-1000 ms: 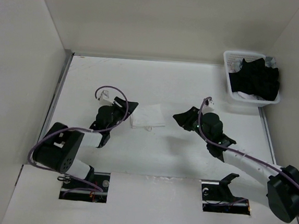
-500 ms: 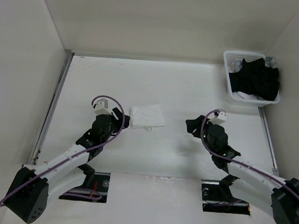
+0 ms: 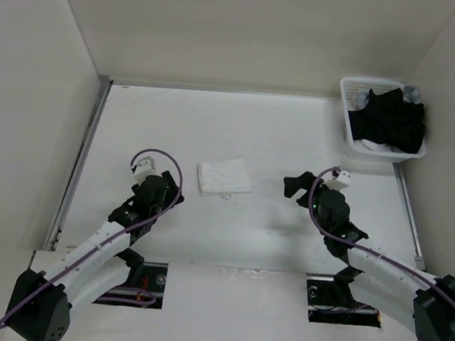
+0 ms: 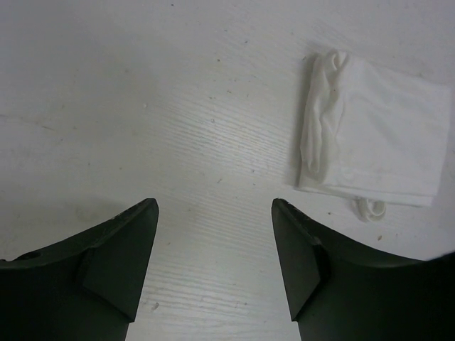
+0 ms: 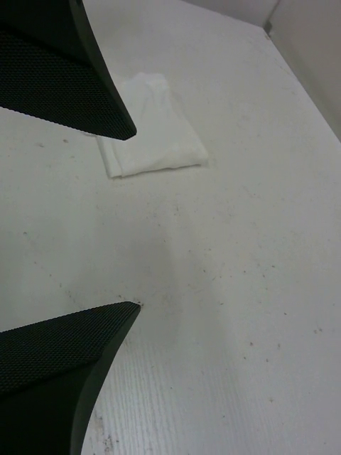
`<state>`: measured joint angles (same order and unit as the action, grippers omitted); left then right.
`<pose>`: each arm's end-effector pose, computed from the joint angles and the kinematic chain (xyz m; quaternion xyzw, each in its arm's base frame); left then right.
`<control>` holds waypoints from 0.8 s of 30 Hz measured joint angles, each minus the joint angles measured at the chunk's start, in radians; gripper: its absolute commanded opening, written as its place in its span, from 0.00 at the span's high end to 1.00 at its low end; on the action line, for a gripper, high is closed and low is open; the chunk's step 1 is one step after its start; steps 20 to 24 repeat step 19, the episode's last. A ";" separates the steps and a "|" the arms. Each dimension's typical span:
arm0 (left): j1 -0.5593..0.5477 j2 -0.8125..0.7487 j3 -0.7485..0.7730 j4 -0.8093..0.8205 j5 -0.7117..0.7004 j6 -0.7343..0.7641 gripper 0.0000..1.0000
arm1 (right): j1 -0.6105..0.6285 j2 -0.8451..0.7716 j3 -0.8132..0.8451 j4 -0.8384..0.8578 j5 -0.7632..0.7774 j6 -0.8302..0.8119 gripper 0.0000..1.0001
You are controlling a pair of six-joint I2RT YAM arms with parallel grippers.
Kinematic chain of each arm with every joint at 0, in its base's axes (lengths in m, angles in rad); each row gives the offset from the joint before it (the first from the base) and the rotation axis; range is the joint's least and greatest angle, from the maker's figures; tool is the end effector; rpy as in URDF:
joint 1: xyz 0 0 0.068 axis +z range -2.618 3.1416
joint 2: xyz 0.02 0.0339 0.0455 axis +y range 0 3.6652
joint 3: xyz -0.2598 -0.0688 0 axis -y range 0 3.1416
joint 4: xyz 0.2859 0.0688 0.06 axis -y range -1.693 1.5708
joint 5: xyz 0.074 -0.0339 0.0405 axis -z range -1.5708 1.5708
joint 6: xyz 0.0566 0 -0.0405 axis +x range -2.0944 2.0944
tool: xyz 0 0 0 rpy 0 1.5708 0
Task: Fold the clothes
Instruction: Fold the tank top
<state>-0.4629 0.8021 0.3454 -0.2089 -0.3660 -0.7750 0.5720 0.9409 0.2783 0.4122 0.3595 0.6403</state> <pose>0.2079 -0.0811 0.1497 -0.2160 0.8612 -0.1162 0.4452 0.2229 0.1198 0.1634 0.1361 0.7729 0.2277 0.5763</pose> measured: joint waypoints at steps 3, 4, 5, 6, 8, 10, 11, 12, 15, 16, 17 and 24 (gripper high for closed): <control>0.016 -0.009 0.004 -0.020 0.000 -0.002 0.35 | -0.013 -0.004 -0.001 -0.001 0.000 0.006 0.00; 0.018 -0.009 0.006 -0.022 0.000 -0.002 0.35 | -0.019 -0.005 -0.001 0.000 -0.001 0.011 0.00; 0.018 -0.006 0.010 -0.025 0.001 -0.002 0.34 | -0.025 -0.004 -0.001 0.000 -0.005 0.018 0.00; 0.019 -0.003 0.016 -0.029 0.003 -0.002 0.34 | -0.035 0.000 -0.001 0.000 -0.018 0.023 0.00; 0.019 0.007 0.028 -0.027 0.005 -0.001 0.33 | -0.063 0.019 -0.001 0.001 -0.053 0.036 0.02; 0.019 0.011 0.032 -0.019 0.006 -0.001 0.33 | -0.092 0.037 -0.002 0.000 -0.090 0.044 0.34; 0.020 0.013 0.032 -0.016 0.008 -0.001 0.33 | -0.102 0.037 -0.007 0.006 -0.105 0.045 0.59; 0.022 0.016 0.032 -0.014 0.011 -0.001 0.33 | -0.112 0.030 -0.018 0.016 -0.117 0.048 0.79; 0.025 0.038 0.032 -0.005 0.019 0.002 0.35 | -0.137 -0.018 -0.054 0.022 -0.142 0.069 0.87; 0.027 0.045 0.032 -0.003 0.023 0.002 0.36 | -0.143 -0.033 -0.063 0.022 -0.148 0.071 0.85; 0.029 0.051 0.032 0.002 0.026 0.002 0.36 | -0.148 -0.044 -0.066 0.022 -0.151 0.071 0.81; 0.031 0.064 0.032 0.018 0.034 0.004 0.33 | -0.147 -0.051 -0.066 0.031 -0.152 0.071 0.64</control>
